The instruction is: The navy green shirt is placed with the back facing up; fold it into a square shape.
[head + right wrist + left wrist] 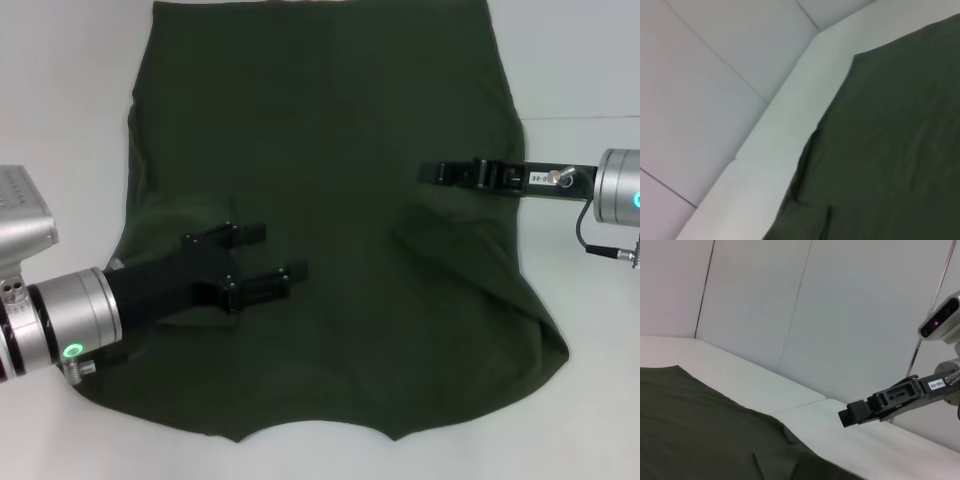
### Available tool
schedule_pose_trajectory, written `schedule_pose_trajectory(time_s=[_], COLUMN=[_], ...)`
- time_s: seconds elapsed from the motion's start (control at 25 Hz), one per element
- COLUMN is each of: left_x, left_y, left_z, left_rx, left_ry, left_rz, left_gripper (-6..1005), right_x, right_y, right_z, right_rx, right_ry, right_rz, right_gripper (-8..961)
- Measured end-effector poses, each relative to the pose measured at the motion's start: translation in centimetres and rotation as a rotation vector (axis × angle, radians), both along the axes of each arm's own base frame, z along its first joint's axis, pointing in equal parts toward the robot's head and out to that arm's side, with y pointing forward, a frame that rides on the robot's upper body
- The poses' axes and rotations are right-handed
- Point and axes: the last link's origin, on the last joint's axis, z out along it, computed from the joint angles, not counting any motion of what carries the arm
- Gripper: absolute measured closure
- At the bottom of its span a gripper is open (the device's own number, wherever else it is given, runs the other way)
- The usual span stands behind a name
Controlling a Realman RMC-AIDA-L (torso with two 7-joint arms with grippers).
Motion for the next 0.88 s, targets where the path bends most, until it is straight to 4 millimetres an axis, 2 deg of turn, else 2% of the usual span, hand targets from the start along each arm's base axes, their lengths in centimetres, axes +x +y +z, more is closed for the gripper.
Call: schedule_pose_trajectory(time_s=[0.16, 0.44, 0.6, 0.84, 0.88], left_x=[0.0, 0.0, -0.1, -1.1, -1.2], left_y=[0.0, 0.0, 0.1, -0.1, -0.2], left_z=[0.0, 0.0, 0.1, 1.7, 1.9], left_rx=[0.001, 0.000, -0.003, -0.017, -0.019], left_ry=[0.001, 0.000, -0.008, -0.056, -0.058], left_rz=[0.000, 0.002, 0.018, 0.095, 0.099], left_gripper=[123, 122, 122, 122, 122], right_x=[0.1, 2.0, 2.6, 1.9, 1.8], right_y=[0.0, -0.2, -0.8, -1.7, -1.9], right_z=[0.4, 1.8, 2.2, 1.7, 1.6], right_rx=[0.004, 0.019, 0.032, 0.027, 0.024], right_ry=[0.013, 0.003, 0.009, 0.032, 0.037], right_rz=[-0.011, -0.083, -0.063, 0.031, 0.045], right_gripper=[690, 421, 199, 23, 23])
